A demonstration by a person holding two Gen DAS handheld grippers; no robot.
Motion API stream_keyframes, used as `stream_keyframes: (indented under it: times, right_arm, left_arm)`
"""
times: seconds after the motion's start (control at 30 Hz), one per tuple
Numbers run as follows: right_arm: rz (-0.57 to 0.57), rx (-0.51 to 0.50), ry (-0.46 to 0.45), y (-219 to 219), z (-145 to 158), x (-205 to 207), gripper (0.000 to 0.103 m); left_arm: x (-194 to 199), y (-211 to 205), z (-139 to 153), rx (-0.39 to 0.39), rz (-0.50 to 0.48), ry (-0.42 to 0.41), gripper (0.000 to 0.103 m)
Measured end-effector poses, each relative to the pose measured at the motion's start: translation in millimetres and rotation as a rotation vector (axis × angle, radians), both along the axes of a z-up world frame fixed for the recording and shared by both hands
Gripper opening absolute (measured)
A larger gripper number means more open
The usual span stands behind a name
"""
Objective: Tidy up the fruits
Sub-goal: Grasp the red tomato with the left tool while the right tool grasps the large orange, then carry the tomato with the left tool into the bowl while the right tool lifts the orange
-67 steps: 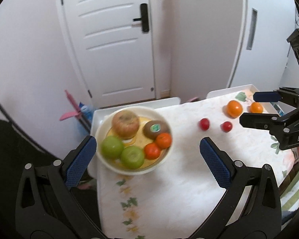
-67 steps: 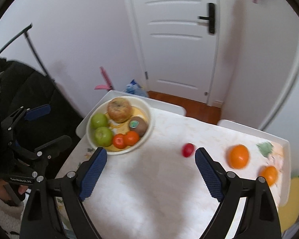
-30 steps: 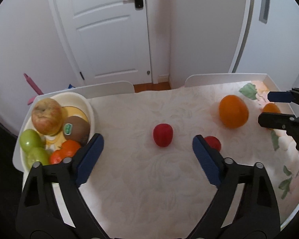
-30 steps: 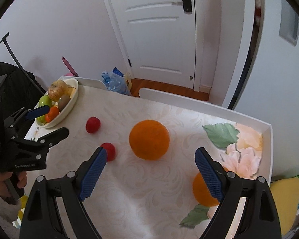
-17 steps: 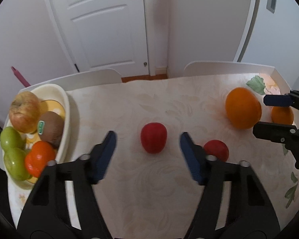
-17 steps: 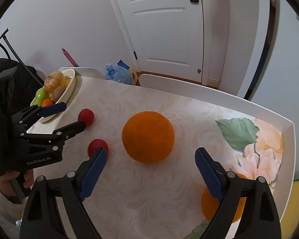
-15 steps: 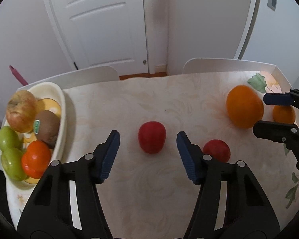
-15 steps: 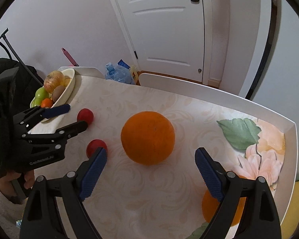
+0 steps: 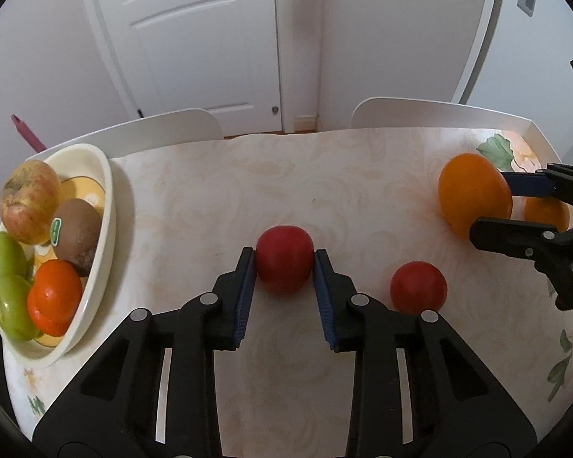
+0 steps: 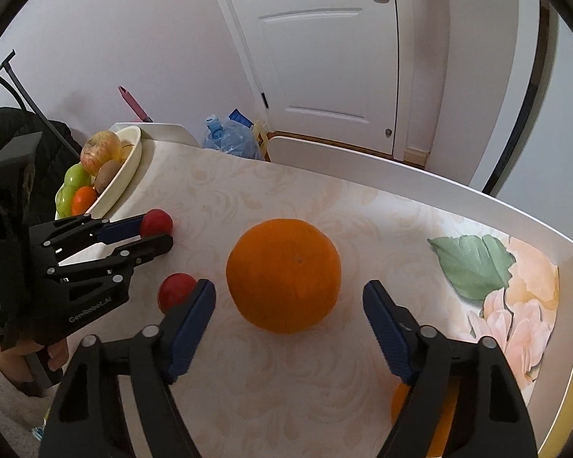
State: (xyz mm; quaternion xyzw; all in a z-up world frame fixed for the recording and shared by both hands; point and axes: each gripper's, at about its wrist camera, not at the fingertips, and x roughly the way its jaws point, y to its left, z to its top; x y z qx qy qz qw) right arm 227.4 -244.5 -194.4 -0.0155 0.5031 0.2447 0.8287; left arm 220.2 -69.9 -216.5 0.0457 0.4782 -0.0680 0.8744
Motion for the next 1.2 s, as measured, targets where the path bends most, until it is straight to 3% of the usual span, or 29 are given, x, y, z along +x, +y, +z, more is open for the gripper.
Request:
stream_keyframes:
  times: [0.37,0.5,0.67,1.2]
  right_arm:
    - [0.02,-0.012,-0.003,6,-5,4,0.067]
    - [0.03,-0.014,-0.007,8,-5,5,0.059]
    - [0.035,-0.031,-0.02,12,-4,4,0.057]
    - [0.092,-0.005,-0.096,53,55,-18,0.057]
  left_arm:
    - [-3,1,4,-0.003,0.016,-0.003,0.035]
    - [-4,3,9,-0.006,0.029,-0.009,0.035]
    - [-9,10,20,-0.012,0.054,-0.021,0.035]
    - [-44,68,84,-0.018,0.146,-0.097,0.035]
